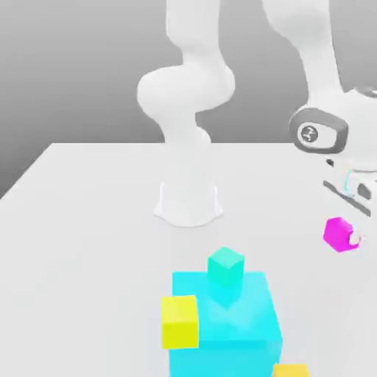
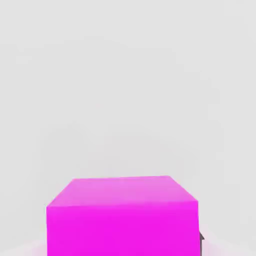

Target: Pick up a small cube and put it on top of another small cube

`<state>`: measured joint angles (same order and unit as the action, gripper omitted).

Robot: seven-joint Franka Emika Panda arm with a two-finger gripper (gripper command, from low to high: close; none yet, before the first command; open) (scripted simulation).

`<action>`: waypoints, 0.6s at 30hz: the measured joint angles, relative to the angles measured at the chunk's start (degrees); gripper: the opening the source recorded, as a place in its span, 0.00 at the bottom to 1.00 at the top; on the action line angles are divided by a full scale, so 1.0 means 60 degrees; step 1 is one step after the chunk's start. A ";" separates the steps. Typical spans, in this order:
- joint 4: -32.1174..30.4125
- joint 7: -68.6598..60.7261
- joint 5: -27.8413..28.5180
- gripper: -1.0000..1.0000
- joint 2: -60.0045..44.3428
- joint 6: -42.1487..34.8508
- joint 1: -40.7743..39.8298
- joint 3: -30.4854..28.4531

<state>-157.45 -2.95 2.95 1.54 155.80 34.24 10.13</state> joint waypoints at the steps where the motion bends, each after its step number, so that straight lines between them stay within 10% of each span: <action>1: -0.0031 0.0179 -0.0045 0.00 0.0349 -0.0311 -0.0381 -0.0214; 10: -0.0313 0.1984 -0.0170 0.00 0.3304 -0.2977 -0.3100 -0.2149; 15: -0.0703 0.2108 -0.0222 0.00 0.2197 -0.1483 -0.3361 -0.2344; 16: -0.0762 0.2107 -0.0224 1.00 0.1983 -0.1211 -0.3365 -0.2351; 18: -0.0762 0.2107 -0.0224 1.00 0.1983 -0.1211 -0.3365 -0.2351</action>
<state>-162.02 9.69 1.60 13.44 148.53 14.05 -3.98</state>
